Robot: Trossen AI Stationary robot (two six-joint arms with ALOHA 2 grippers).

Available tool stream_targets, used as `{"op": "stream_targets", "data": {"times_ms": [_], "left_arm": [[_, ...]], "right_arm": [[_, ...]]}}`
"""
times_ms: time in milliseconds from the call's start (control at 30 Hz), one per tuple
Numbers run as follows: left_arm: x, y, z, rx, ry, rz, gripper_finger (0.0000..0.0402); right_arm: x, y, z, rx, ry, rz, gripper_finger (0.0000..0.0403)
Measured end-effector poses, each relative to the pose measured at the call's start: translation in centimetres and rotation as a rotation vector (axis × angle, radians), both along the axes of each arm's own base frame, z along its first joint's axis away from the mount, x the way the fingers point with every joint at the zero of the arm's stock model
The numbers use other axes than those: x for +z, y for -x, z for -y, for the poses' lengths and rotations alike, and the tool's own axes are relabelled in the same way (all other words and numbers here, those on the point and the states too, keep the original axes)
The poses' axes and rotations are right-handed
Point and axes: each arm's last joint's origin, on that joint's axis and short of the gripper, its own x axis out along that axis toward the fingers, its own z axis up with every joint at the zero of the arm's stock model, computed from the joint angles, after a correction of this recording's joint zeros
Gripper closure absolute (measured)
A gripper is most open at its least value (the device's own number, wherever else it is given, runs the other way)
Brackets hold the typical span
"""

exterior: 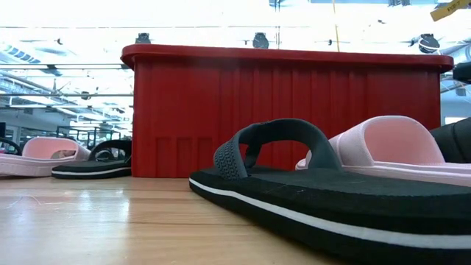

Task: Pick and place slides into bin
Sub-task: Put the right black slide into the red bin

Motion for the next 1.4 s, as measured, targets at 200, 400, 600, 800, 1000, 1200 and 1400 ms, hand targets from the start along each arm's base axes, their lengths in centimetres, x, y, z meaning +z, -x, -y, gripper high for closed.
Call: {"op": "stream_targets", "data": {"times_ms": [200, 400, 600, 800, 1000, 1200, 1400], "left_arm": [[0.0, 0.0, 0.0, -0.007, 0.005, 0.0, 0.0291], [0.0, 0.0, 0.0, -0.007, 0.005, 0.0, 0.0291], [0.0, 0.0, 0.0, -0.006, 0.005, 0.0, 0.0291], [0.0, 0.0, 0.0, -0.007, 0.005, 0.0, 0.0291], [0.0, 0.0, 0.0, -0.007, 0.004, 0.0, 0.0291], [0.0, 0.0, 0.0, -0.007, 0.004, -0.001, 0.0291], [0.0, 0.0, 0.0, -0.007, 0.004, -0.002, 0.0291]], "right_arm": [[0.0, 0.1, 0.2, -0.006, 0.014, -0.018, 0.031], [0.0, 0.1, 0.1, -0.003, 0.009, -0.018, 0.0272], [0.0, 0.0, 0.0, -0.005, -0.001, -0.004, 0.0229], [0.1, -0.1, 0.2, -0.03, 0.058, 0.057, 0.0226], [0.1, -0.2, 0.3, -0.016, 0.097, 0.087, 0.0233], [-0.5, -0.5, 0.4, 0.022, 0.176, 0.133, 0.0234], [-1.3, -0.3, 0.6, 0.037, 0.201, 0.113, 0.0238]]}}
